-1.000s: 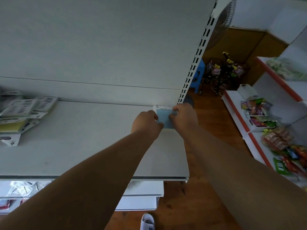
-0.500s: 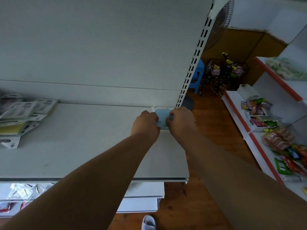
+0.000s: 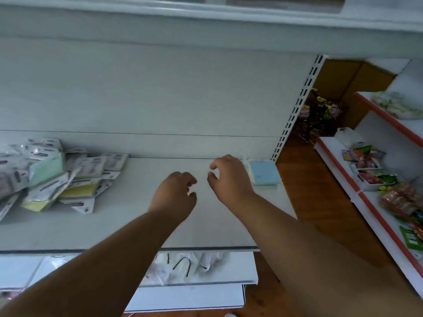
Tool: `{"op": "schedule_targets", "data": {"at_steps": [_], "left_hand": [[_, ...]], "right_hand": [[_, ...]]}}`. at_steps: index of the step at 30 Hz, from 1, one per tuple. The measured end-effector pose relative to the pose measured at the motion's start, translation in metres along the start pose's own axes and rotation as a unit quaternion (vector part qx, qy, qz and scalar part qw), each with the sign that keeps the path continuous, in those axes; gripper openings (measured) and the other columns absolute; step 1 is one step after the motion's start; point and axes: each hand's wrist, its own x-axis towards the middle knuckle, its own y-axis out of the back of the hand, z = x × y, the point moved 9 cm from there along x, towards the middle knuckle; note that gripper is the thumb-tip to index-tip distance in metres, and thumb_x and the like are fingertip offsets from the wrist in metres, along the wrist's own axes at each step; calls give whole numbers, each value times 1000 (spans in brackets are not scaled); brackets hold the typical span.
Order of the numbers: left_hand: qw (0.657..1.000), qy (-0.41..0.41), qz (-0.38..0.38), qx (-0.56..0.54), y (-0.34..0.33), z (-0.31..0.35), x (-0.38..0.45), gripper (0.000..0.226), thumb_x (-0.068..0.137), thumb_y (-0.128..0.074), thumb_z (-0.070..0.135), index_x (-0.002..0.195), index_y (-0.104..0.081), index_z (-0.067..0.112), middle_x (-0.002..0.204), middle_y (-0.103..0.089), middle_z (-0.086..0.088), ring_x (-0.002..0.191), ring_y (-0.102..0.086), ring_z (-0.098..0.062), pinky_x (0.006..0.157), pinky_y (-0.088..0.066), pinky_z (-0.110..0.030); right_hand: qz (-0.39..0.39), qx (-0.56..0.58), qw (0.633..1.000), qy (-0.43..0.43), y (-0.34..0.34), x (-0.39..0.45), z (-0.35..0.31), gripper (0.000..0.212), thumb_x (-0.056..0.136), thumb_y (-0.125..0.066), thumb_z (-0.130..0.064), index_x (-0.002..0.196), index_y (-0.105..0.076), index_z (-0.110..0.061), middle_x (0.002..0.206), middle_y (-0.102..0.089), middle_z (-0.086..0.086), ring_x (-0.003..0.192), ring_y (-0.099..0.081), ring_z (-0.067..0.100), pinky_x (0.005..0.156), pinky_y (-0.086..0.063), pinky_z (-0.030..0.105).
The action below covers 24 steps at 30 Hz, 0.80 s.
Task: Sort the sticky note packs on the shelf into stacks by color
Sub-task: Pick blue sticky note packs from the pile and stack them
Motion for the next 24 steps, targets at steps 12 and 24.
{"op": "schedule_targets", "data": {"at_steps": [12, 24], "left_hand": [[998, 41, 27, -26, 155, -189, -26, 30, 79, -64, 11, 106, -65, 23, 96, -57, 8, 79, -56, -10, 73, -40, -21], [997, 33, 27, -60, 177, -228, -16, 26, 80, -64, 14, 103, -68, 25, 94, -59, 11, 75, -53, 2, 64, -35, -3]], "right_hand": [[-50, 33, 998, 5, -136, 13, -215, 25, 86, -64, -22, 108, -65, -11, 109, -61, 8, 103, -55, 23, 85, -43, 30], [-147, -66, 983, 90, -212, 45, -251, 10, 81, -54, -27, 79, -45, -23, 89, -55, -7, 89, -54, 19, 70, -40, 31]]}}
